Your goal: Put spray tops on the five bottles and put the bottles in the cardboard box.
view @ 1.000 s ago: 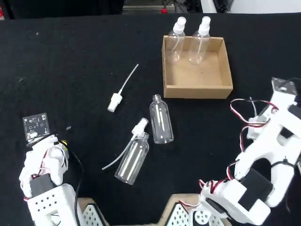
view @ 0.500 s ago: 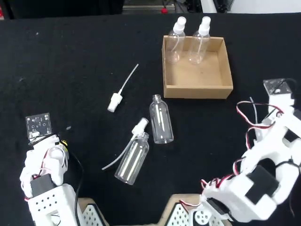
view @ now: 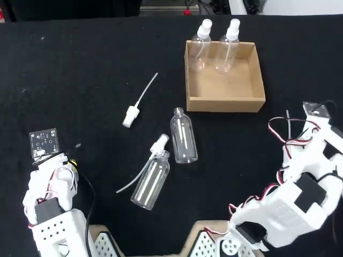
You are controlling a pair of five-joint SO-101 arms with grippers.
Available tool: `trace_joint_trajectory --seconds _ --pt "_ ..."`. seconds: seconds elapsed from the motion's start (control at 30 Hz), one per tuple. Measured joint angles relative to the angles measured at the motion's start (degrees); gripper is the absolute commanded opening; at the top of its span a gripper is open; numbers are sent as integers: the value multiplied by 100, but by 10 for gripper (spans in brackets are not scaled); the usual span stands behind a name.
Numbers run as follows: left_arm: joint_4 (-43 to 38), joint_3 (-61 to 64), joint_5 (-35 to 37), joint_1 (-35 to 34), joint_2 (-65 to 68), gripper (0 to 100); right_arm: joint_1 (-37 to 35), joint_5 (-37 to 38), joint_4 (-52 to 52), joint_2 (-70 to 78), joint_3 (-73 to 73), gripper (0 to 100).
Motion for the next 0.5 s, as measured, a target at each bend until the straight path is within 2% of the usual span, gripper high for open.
trace_joint_trajectory --seconds 0.27,0.5 --pt "0 0 0 0 0 177 -668 -730 1626 -923 70 163" --pt "0 0 0 0 0 176 -1811 -1512 1908 -2022 862 369"
